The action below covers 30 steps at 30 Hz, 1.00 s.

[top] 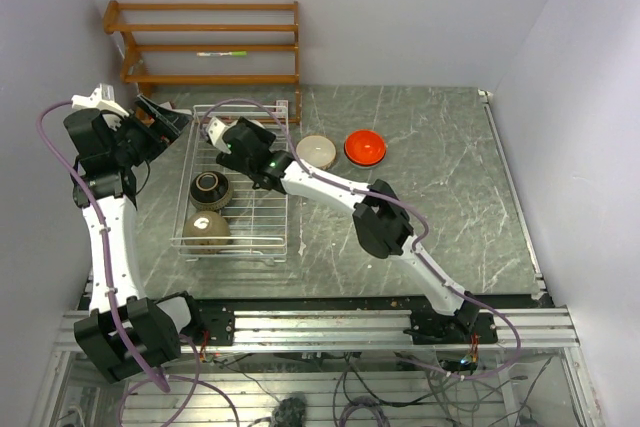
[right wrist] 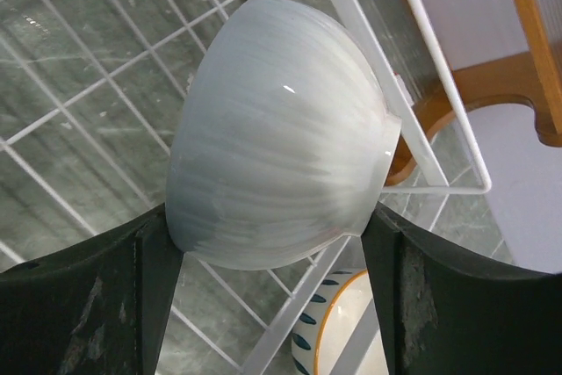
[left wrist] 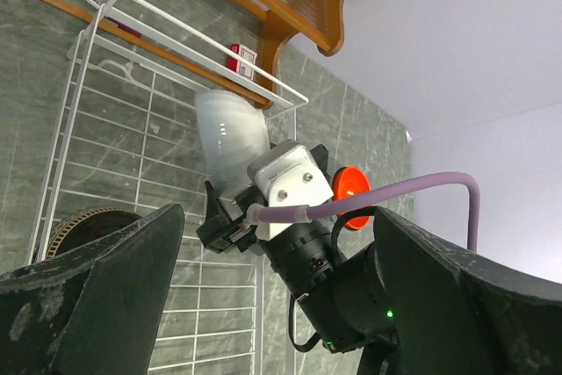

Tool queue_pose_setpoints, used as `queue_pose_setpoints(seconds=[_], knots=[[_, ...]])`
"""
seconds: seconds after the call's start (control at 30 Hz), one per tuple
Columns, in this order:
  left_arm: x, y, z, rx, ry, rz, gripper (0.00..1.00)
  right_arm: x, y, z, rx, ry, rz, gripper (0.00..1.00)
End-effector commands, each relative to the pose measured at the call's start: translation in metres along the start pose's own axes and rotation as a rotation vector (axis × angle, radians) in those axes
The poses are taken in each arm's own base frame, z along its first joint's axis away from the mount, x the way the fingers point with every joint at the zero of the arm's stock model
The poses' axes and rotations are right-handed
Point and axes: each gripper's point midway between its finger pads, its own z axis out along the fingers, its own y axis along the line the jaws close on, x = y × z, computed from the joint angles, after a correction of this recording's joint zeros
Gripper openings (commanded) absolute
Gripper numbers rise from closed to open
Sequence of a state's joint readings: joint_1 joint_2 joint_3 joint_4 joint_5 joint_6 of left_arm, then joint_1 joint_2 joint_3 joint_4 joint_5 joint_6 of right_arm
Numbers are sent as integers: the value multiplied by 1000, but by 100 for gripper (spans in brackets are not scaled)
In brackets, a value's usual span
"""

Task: Load the bowls into the dish rack

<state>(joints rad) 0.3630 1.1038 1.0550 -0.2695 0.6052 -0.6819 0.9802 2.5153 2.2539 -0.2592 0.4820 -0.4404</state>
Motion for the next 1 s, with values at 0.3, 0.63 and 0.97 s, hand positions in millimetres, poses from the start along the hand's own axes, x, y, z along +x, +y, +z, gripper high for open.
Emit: queue_pose_setpoints(seconds=[0.3,0.63,0.97], knots=[[-14,-7,-6,3,-32,36,99,21,48,9,-116,38,-83,92],[-16,-7,-5,0,-32,38,99,2,58,-4,-241,-33,-33,100],[-17,-4,0,-3,-22,37,99,-53,39,-59,-418,-184,139,100]])
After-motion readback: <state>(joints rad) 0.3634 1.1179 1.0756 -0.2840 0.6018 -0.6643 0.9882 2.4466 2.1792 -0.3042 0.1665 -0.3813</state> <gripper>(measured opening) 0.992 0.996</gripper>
